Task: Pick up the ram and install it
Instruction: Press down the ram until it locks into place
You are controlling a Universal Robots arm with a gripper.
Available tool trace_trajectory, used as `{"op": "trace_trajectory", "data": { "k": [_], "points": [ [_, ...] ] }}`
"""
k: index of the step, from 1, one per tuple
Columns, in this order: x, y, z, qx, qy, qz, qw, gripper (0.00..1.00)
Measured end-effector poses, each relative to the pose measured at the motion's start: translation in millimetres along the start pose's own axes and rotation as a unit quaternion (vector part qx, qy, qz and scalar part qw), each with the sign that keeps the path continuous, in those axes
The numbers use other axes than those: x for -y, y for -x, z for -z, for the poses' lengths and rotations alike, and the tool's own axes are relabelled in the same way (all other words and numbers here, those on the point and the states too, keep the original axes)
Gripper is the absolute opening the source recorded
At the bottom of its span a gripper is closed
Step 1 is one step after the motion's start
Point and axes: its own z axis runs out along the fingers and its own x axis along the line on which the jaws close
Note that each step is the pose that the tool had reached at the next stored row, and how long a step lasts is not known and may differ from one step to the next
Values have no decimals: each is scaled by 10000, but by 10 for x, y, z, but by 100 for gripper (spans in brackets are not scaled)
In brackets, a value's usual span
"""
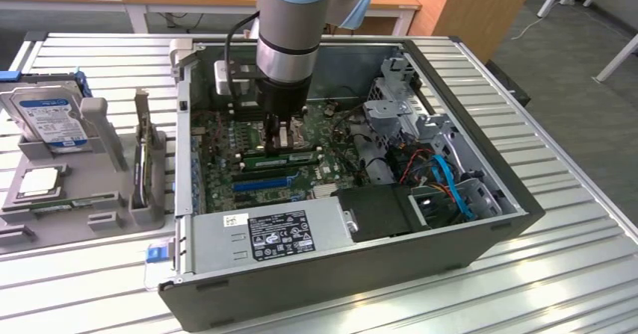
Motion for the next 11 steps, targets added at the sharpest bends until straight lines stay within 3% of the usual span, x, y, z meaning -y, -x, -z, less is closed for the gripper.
{"op": "trace_trajectory", "data": {
  "k": [11],
  "points": [
    [0, 2, 17, 4, -2, 0, 10000, 10]
  ]
}}
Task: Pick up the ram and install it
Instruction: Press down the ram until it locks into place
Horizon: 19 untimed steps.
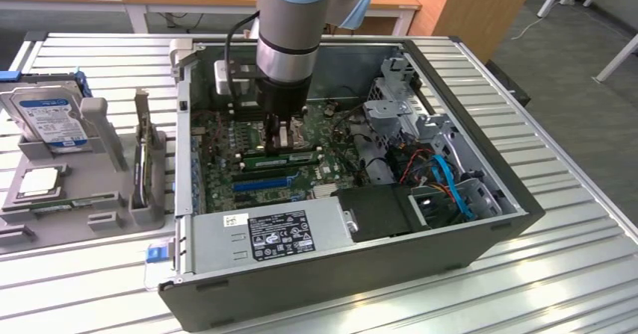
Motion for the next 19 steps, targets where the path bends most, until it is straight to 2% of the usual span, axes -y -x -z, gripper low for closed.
{"op": "trace_trajectory", "data": {
  "k": [19],
  "points": [
    [-12, 4, 215, -4, 2, -1, 10000, 10]
  ]
}}
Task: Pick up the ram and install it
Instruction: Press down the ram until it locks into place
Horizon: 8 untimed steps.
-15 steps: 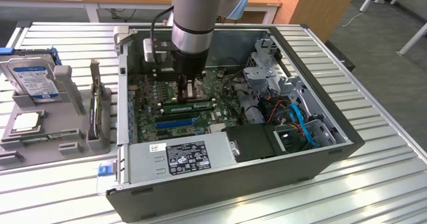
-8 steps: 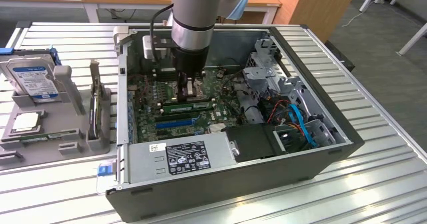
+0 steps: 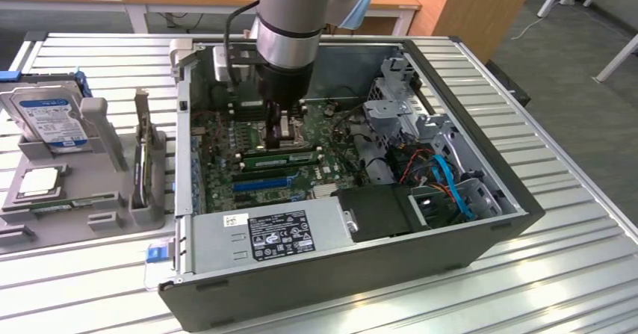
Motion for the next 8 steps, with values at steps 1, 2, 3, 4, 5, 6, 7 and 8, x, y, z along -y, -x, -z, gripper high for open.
{"op": "trace_trajectory", "data": {
  "k": [1, 2, 3, 4, 5, 6, 7, 8],
  "points": [
    [-1, 0, 12, 0, 0, 0, 10000, 10],
    [-1, 1, 23, 0, 0, 0, 10000, 10],
    [-2, 1, 36, 0, 0, 0, 10000, 10],
    [-2, 1, 48, 0, 0, 0, 10000, 10],
    [-3, 1, 59, 0, 0, 0, 10000, 10],
    [-3, 2, 71, 0, 0, 0, 10000, 10],
    [-4, 2, 83, 0, 0, 0, 10000, 10],
    [-5, 2, 94, 0, 0, 0, 10000, 10]
  ]
}}
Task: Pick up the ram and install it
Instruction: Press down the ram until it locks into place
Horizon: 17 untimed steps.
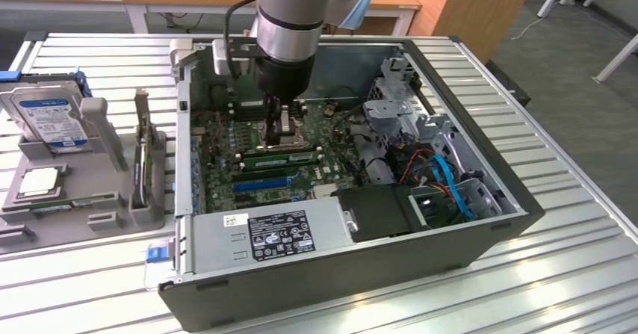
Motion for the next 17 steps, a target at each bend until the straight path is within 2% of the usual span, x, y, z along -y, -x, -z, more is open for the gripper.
{"op": "trace_trajectory", "data": {
  "k": [9, 17],
  "points": [
    [-5, 2, 93, 0, 0, 0, 10000, 10],
    [4, 2, 96, -1, 1, 1, 10000, 10]
  ]
}}
